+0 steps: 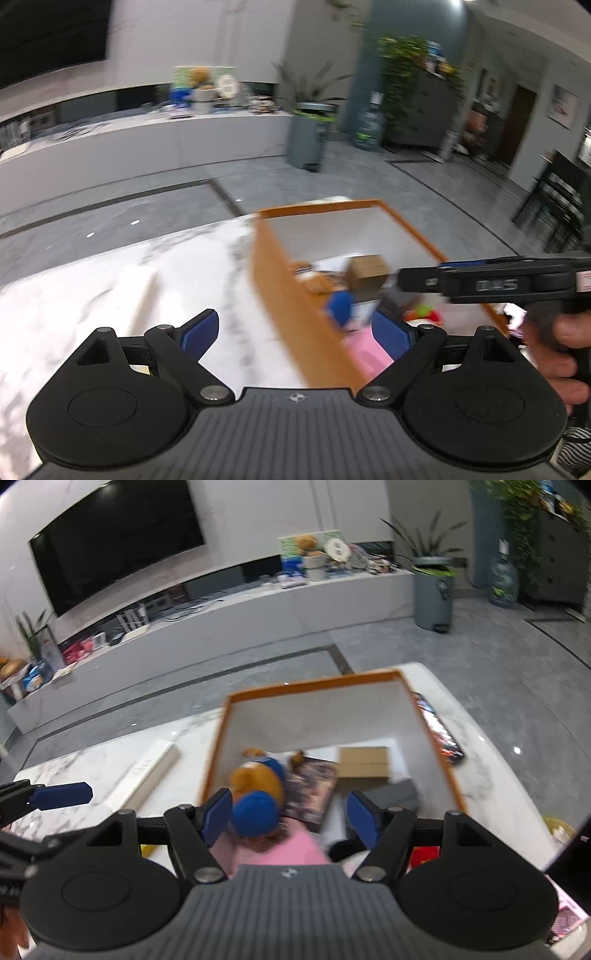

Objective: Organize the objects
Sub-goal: 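Withdraw both tools from the orange box back over the table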

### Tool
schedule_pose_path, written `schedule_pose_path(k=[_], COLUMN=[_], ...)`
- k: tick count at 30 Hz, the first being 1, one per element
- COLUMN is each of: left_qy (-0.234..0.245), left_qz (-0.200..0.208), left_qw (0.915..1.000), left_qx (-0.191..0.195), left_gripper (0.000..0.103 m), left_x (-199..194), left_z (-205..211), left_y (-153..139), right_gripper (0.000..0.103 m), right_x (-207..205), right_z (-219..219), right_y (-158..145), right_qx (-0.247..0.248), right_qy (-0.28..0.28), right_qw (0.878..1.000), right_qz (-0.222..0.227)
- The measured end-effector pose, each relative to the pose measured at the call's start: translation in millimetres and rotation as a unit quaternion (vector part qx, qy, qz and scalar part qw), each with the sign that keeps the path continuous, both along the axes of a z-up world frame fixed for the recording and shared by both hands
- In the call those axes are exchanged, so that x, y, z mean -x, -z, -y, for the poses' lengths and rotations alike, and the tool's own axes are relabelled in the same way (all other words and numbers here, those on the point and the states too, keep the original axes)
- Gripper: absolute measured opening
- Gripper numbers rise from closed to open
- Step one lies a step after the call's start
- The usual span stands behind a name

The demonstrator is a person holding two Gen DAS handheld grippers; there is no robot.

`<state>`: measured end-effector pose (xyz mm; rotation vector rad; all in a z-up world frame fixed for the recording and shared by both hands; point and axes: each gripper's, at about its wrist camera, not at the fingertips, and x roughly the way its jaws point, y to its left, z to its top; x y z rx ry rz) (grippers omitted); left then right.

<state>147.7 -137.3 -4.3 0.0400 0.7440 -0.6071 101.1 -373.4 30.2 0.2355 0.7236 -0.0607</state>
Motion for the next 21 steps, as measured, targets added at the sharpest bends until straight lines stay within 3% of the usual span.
schedule_pose_path(k=[9,21], left_qy=[-0.075,-0.105], left_qz=[-0.038,-0.054], left_qw=[0.9964,0.9928], left_qx=[0.011,-0.021], left_gripper=[0.103,0.103], left_x=[-27,-49], left_z=[-78,-130], left_y=[26,63], right_gripper=[0.073,0.076], right_x=[-26,-63], right_z=[-71,-162], right_y=[2,54], right_qx=[0.020,0.072], right_qy=[-0.065,-0.150], right_qw=[0.998,0.986], right_qz=[0.005,-0.021])
